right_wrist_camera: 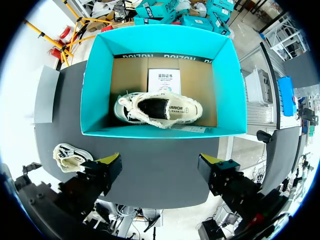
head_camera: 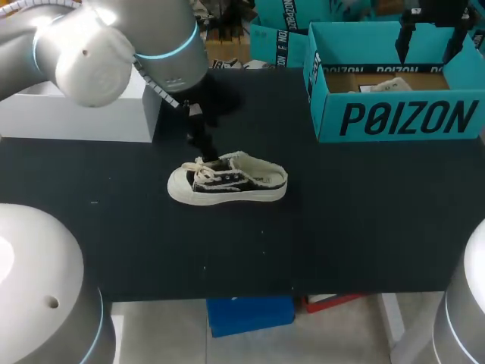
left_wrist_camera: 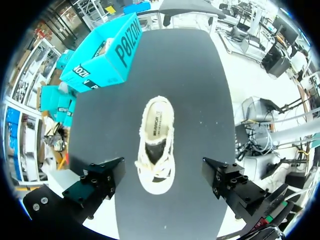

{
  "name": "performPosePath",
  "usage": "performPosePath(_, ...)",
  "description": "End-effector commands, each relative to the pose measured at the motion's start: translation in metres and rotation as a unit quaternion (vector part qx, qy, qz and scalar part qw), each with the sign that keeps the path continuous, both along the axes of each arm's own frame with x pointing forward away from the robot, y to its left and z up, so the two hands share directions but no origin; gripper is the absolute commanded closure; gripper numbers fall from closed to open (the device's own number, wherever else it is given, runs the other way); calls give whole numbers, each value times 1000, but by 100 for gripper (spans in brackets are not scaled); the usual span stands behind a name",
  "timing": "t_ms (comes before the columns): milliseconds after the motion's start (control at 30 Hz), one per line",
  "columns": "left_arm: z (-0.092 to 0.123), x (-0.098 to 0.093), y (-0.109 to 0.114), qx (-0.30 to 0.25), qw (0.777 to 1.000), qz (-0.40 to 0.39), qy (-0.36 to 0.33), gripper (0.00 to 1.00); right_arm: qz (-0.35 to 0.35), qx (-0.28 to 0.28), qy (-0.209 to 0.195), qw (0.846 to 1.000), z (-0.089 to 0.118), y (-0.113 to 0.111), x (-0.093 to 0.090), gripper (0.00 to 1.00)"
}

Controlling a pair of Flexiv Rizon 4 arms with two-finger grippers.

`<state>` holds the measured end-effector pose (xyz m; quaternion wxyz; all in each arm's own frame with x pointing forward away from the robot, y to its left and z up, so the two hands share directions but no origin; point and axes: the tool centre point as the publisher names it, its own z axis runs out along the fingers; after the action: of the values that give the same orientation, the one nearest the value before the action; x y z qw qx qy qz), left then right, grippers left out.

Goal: Take the shoe out of the shoebox, open the shoe tongue, remove and reinsert the insole, then place the shoe into the shoebox

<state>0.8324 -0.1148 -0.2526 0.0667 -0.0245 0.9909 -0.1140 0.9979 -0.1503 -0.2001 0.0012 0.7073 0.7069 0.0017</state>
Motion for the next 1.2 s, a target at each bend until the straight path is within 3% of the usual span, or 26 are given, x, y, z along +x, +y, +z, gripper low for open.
performPosePath(33,-15,2,28,-83,997,-6,4,0,0,0,1,1000,0,0,1,0)
performPosePath(333,-47,17,46,-167,986,-27,-3,0,0,0,1,1000,0,0,1,0)
performPosePath(500,-53,22,50,-178,984,-28,-9,0,0,0,1,1000,0,0,1,0)
performPosePath(967,-29,20,55,-171,984,-58,-3,0,0,0,1,1000,0,0,1,0)
performPosePath(1200,-31,14,63,-158,984,-84,-1,0,0,0,1,1000,0,0,1,0)
